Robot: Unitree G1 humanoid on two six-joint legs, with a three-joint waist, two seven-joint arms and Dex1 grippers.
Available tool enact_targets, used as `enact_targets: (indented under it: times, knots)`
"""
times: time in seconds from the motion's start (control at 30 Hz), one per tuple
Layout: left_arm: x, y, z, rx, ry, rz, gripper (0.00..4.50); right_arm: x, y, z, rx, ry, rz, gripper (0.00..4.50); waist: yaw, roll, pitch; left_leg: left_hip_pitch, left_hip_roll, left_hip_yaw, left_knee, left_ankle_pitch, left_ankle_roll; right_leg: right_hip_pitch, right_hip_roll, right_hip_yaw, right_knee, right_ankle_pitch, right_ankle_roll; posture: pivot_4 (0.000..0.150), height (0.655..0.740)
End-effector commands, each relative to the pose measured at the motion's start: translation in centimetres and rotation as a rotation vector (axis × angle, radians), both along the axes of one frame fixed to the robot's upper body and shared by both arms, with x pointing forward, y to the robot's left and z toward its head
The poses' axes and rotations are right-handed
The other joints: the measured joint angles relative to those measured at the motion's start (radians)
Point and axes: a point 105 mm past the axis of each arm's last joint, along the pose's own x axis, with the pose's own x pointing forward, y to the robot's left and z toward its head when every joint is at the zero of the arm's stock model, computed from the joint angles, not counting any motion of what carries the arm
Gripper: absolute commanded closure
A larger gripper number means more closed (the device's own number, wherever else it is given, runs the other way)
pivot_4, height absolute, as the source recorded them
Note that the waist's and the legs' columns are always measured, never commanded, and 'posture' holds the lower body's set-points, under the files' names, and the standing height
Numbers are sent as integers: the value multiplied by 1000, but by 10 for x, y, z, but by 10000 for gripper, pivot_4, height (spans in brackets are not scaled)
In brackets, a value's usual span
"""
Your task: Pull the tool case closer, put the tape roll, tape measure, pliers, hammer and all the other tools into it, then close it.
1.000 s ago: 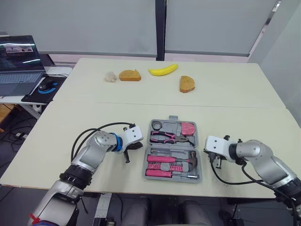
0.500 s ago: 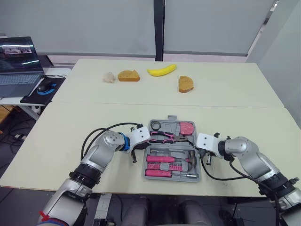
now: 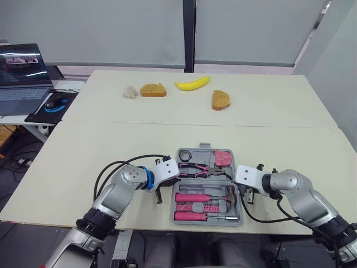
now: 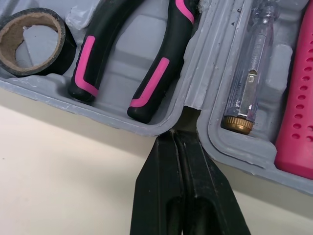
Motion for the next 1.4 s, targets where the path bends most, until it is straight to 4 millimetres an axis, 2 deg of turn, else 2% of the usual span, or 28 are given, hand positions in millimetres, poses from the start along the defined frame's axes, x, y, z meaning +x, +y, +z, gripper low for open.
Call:
enact_targets:
  times: [0.03, 0.33, 0.7, 0.87, 1.07, 1.13, 1.23, 1.33, 1.4]
  knots:
    - [-18, -19, -7, -18, 44, -92, 45000, -11, 24, 9, 61, -10, 81, 44922, 0, 0, 0, 0, 0, 0, 0, 0, 0, 0, 0, 0, 0, 0, 0, 1500, 7400]
    - [-28, -21, -12, -13, 66, -101, 45000, -17, 19, 6, 38, -10, 65, 44922, 0, 2, -2, 0, 0, 0, 0, 0, 0, 0, 0, 0, 0, 0, 0, 1500, 7400]
    - [-28, -15, -14, 5, 57, -77, 45000, -16, 11, 3, 15, -22, 46, 44922, 1, 3, -2, 0, 0, 0, 0, 0, 0, 1, 0, 0, 0, 0, 0, 1500, 7400]
    - [-19, 0, -10, 14, 29, -25, 45000, -8, -11, 6, -64, -68, 11, 44922, 2, 3, -3, 0, 0, 0, 0, 0, 0, 0, 0, 0, 0, 0, 0, 1500, 7400]
    - [0, 23, 7, 9, -48, 51, 45000, -2, -41, 17, -71, -79, -78, 44922, 2, 3, -3, 0, 0, 0, 0, 0, 0, 0, 0, 0, 0, 0, 0, 1500, 7400]
    - [4, 32, 15, 5, -82, 60, 45000, 1, -49, 23, 5, -64, -165, 44922, 0, 3, -2, 0, 1, 0, 0, 0, 0, 0, 0, 0, 0, 0, 0, 1500, 7400]
    - [-4, 33, 30, -49, -109, 2, 45000, 3, -52, 32, 197, -5, -303, 44922, -1, 3, -2, 0, 1, 0, 0, 0, 0, 0, 0, 0, 0, 0, 0, 1500, 7400]
    - [-23, 30, 43, -121, -78, -47, 45000, 3, -51, 41, 442, 106, -441, 39283, -1, 3, -2, 0, 1, 0, 0, 0, 0, 0, 0, 1, 0, 0, 0, 1500, 7400]
    - [-36, 25, 51, -171, -46, -87, 45000, 5, -53, 44, 538, 155, -505, 34955, 0, 3, -2, 0, 1, 0, 0, 0, 0, 0, -1, 1, -1, 0, 0, 1500, 7400]
